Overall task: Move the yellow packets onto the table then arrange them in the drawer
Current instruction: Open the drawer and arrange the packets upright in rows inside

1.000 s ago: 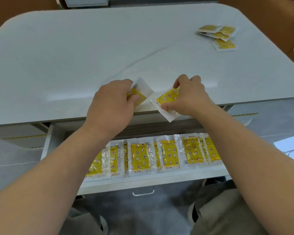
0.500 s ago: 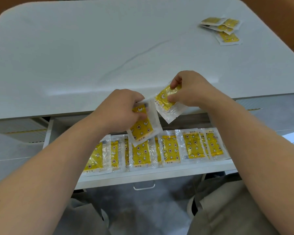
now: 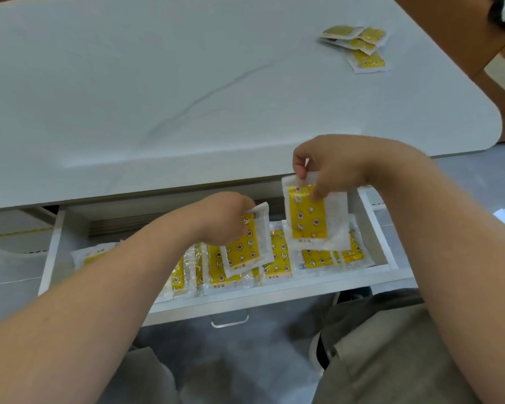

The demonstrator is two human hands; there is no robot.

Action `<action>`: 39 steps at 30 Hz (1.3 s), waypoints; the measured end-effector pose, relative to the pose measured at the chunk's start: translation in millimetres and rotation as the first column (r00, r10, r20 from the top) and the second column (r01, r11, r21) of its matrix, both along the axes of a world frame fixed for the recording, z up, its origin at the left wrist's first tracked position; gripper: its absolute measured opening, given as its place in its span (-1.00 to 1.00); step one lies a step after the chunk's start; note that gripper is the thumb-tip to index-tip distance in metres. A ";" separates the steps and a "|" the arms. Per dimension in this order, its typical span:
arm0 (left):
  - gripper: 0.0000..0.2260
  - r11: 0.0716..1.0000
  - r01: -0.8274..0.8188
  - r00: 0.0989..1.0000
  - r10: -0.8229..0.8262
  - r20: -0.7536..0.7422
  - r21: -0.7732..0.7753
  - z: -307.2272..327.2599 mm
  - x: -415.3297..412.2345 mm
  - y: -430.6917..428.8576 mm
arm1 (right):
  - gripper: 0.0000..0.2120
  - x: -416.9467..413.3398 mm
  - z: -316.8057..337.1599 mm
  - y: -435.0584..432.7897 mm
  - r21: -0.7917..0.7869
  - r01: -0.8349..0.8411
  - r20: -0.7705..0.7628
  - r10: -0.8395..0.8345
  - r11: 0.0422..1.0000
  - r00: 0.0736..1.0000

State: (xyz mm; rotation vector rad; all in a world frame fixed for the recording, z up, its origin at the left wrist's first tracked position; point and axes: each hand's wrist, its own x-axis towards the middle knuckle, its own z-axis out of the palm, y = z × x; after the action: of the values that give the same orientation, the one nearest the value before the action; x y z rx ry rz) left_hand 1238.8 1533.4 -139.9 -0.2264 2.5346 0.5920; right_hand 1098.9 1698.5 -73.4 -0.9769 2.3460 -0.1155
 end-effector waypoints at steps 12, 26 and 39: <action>-0.71 0.972 -0.074 0.989 0.100 -0.110 0.224 -47.7 -41.2 49.5 | -0.51 -6.3 -29.8 31.9 0.300 -0.053 -0.028 0.064 0.952 0.998; -0.37 0.988 0.132 0.948 -0.149 -0.280 -0.079 -83.5 -31.1 67.5 | -0.73 -18.0 -83.9 37.6 0.338 -0.085 -0.061 0.112 0.937 0.992; -0.46 0.980 0.119 0.914 -0.170 -0.369 -0.158 -74.6 -25.6 66.1 | -0.50 -17.7 -107.9 38.0 0.474 0.010 -0.100 0.042 0.881 0.994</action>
State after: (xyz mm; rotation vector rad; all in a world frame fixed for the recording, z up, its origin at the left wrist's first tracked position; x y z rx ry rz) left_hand 1213.3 1599.5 -214.4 0.0379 2.9399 0.4429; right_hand 1081.2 1736.5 -181.4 -0.7673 2.2954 0.5111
